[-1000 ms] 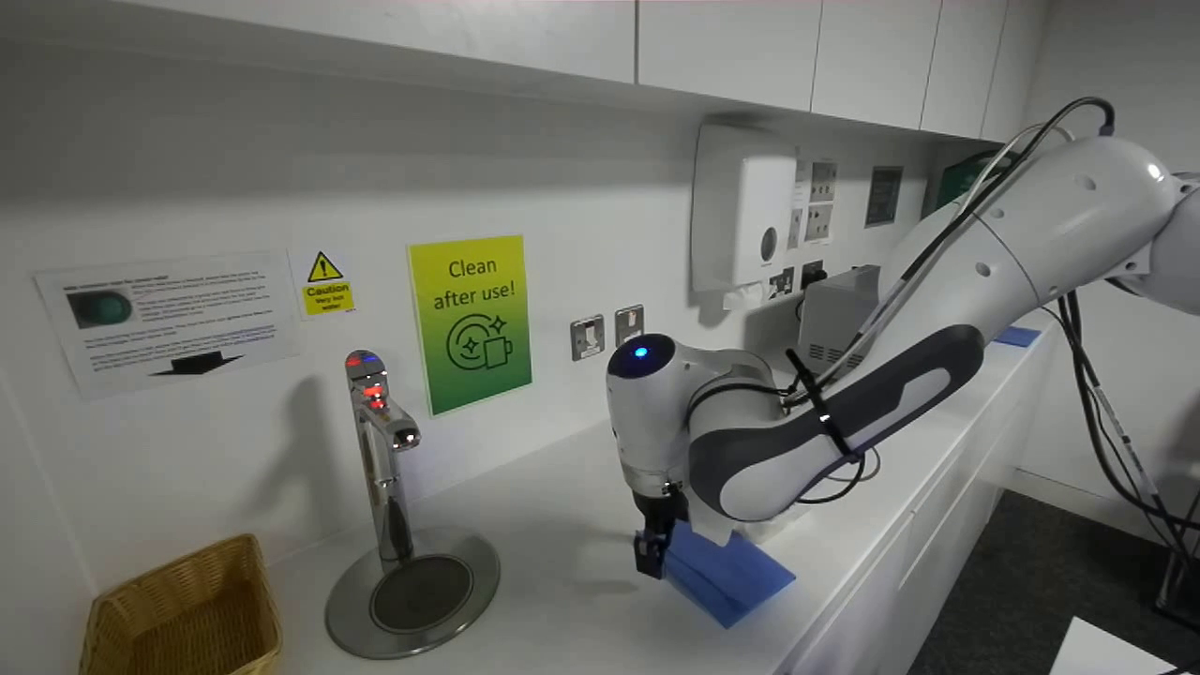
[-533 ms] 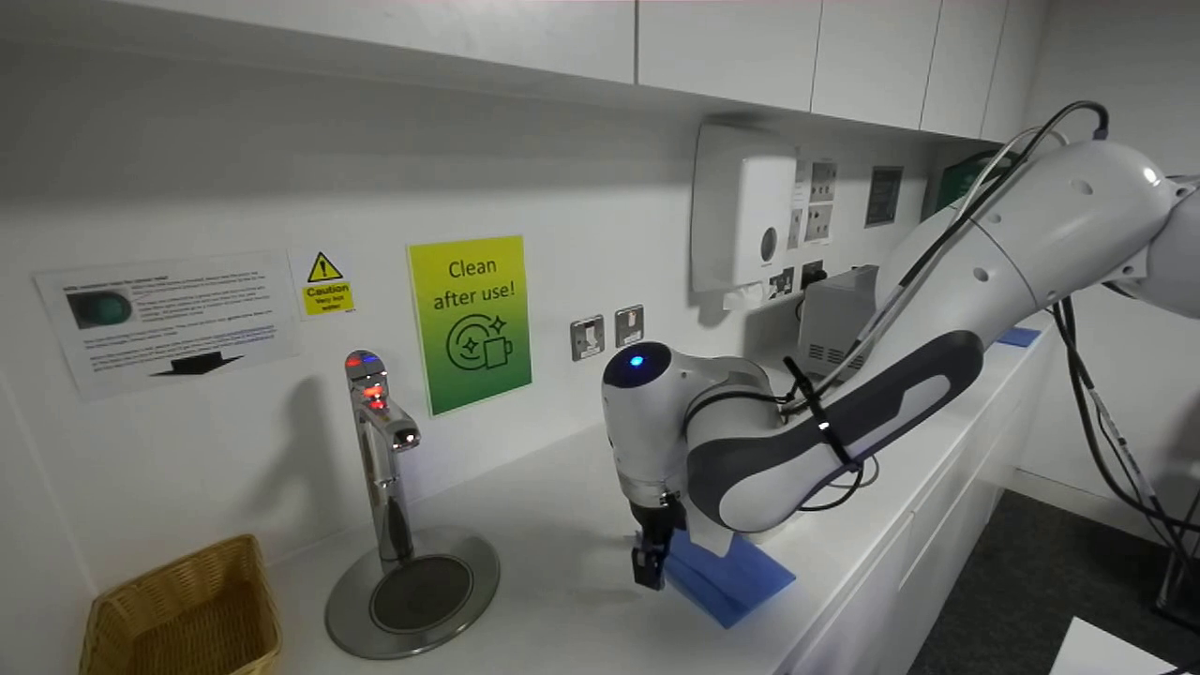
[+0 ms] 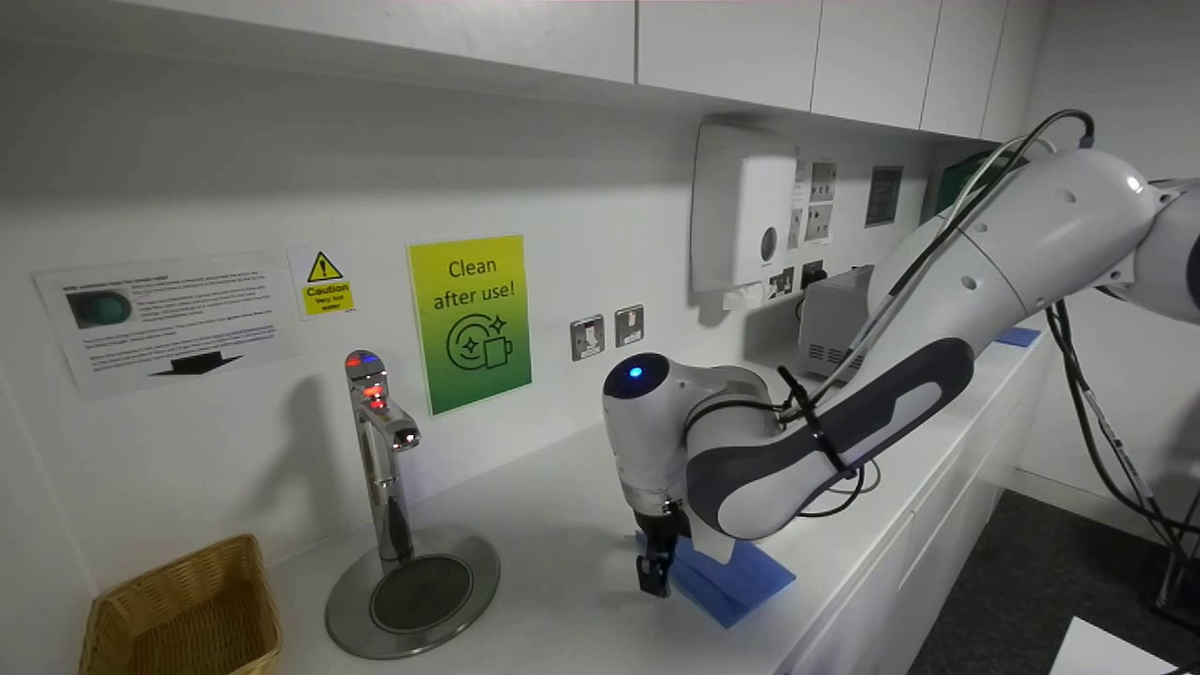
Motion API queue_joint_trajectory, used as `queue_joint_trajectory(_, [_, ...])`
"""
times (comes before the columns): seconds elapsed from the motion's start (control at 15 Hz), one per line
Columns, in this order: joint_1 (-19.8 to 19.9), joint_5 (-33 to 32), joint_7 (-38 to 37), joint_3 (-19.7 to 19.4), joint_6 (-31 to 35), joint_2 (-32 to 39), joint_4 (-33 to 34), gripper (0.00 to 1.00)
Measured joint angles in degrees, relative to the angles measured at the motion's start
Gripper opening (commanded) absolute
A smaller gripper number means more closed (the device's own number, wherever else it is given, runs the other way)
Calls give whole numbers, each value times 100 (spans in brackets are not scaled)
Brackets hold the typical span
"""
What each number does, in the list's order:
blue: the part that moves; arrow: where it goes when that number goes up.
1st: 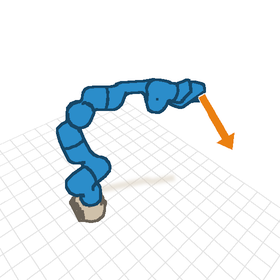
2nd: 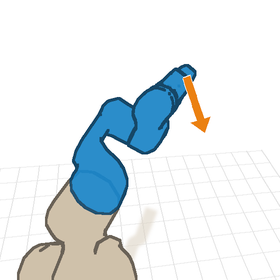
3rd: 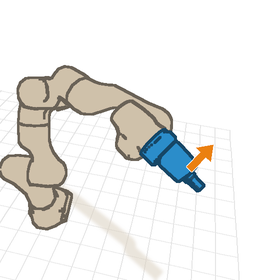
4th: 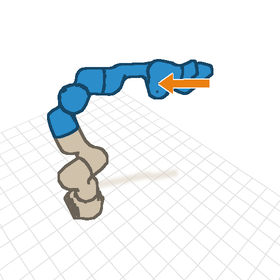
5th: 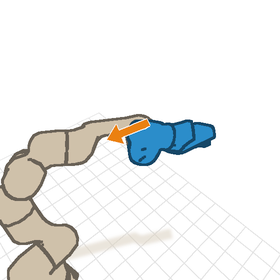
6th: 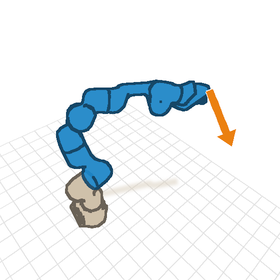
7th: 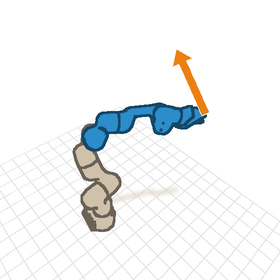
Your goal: Put the blue towel in the clear container.
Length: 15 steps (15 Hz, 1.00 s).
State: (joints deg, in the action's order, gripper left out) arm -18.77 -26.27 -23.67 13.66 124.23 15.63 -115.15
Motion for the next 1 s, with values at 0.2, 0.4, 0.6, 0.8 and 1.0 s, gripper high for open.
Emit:
queue_joint_trajectory(0.2, [3, 29, 0, -89, 0, 0, -50, 100])
queue_joint_trajectory(0.4, [4, 73, 0, -162, 0, -3, -58, 100])
queue_joint_trajectory(0.6, [7, 96, 0, -200, 0, -4, -58, 100])
queue_joint_trajectory(0.8, [7, 104, 0, -208, 0, -4, -58, 100])
queue_joint_trajectory(1.0, [7, 104, 0, -210, 0, -4, -60, 100])
